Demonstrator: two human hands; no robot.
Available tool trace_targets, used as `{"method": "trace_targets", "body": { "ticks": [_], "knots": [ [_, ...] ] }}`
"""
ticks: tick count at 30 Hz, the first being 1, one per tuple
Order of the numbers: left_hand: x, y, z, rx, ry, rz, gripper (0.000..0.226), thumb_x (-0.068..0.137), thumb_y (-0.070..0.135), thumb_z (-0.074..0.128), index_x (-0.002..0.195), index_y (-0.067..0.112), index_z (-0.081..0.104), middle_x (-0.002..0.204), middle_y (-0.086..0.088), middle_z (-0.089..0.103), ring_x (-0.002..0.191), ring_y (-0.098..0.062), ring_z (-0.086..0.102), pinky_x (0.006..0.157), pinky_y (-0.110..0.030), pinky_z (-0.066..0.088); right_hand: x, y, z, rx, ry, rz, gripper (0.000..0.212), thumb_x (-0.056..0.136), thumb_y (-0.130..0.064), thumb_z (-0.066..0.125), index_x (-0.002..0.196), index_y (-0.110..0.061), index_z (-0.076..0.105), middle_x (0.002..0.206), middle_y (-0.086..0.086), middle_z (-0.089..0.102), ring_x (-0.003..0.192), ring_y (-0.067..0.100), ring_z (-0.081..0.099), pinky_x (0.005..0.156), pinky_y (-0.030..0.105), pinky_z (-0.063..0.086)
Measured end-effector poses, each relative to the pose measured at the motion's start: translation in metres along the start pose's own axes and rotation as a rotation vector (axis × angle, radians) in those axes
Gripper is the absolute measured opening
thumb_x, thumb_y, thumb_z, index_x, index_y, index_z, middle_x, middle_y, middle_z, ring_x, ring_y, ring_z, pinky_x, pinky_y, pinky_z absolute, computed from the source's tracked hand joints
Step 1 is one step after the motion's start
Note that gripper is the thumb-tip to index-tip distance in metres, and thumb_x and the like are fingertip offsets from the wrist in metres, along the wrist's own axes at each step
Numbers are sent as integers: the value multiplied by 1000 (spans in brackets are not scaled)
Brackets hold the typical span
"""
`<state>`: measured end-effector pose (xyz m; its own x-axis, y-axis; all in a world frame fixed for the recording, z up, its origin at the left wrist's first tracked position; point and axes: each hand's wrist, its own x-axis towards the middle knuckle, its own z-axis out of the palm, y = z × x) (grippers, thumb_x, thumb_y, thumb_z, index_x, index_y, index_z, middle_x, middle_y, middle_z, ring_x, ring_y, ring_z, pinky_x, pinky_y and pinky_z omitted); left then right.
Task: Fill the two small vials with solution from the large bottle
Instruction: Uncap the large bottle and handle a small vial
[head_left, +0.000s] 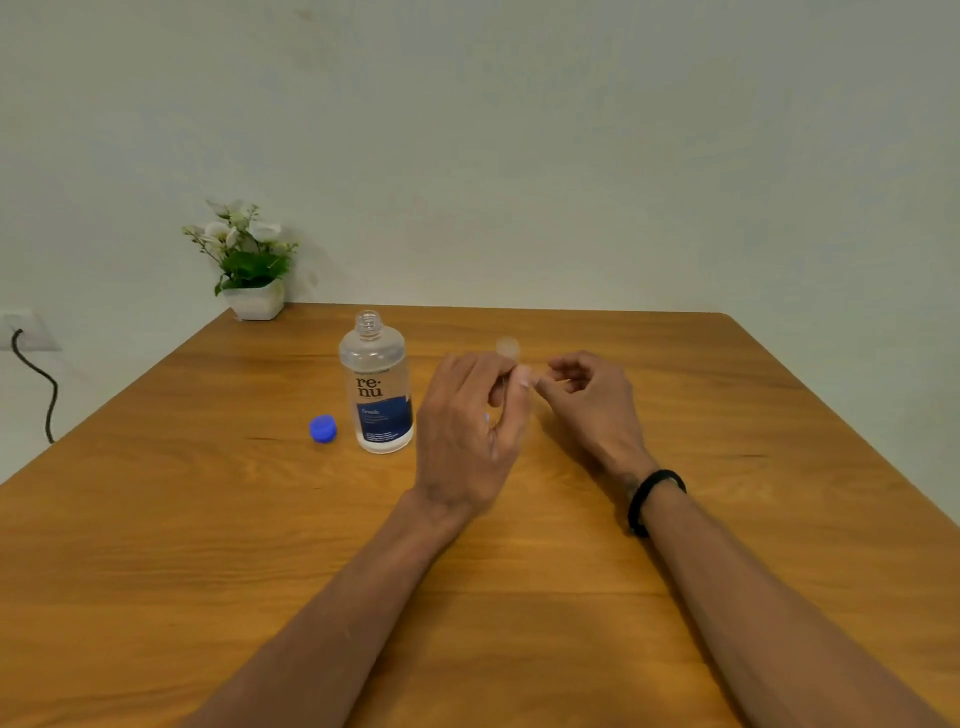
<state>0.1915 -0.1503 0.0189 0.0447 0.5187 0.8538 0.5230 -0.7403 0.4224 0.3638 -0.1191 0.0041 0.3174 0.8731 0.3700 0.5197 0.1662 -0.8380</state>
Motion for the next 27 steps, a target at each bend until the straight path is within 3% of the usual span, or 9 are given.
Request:
{"method": "trace_targets", "body": {
  "ticks": [5,9,13,16,18,22,27],
  "knots": [
    [-9,-8,-8,-57,23,-99,24,106,24,55,86,14,63,75,5,54,73,-18,50,68,-32,42,24,-6,17,-30,-144,52,54,77,-63,87,107,-19,76,96,-6,75,91,12,72,79,32,62],
    [-8,-15,-5,-104,26,-204,27,106,21,57,80,21,54,67,7,47,64,-19,47,61,-32,40,45,-13,32,-35,-169,46,52,75,-67,86,100,-22,75,96,-6,75,91,11,72,75,29,60],
    [-9,-13,-5,-94,3,-234,34,106,25,55,74,25,45,62,10,41,58,-12,41,56,-24,33,80,-25,39,-125,-325,-52,66,79,-63,85,131,-28,68,120,-7,70,104,5,65,79,21,49],
    [-9,-15,-4,-82,-8,-215,39,106,24,56,71,25,39,61,12,36,56,-12,38,53,-27,32,103,-30,53,-356,-614,-237,76,91,-55,78,157,-38,45,156,-1,51,136,18,52,102,32,45],
    [-9,-16,-4,-76,-15,-194,40,106,23,57,70,25,38,61,14,34,56,-12,36,53,-28,32,115,-32,66,-506,-758,-344,70,100,-51,68,161,-37,39,165,1,43,148,22,41,116,41,37],
    [-9,-18,-2,-80,-15,-185,40,106,22,57,71,25,39,62,13,35,55,-11,36,50,-34,34,127,-32,86,-673,-811,-352,48,105,-45,60,151,-31,55,155,5,51,138,25,50,115,43,41],
    [-8,-18,-3,-110,-33,-174,37,107,23,56,73,26,42,63,13,38,57,-9,37,51,-32,36,125,-19,87,-621,-637,-352,20,103,-31,65,120,-22,70,124,2,63,117,24,59,92,32,43]
  ]
}}
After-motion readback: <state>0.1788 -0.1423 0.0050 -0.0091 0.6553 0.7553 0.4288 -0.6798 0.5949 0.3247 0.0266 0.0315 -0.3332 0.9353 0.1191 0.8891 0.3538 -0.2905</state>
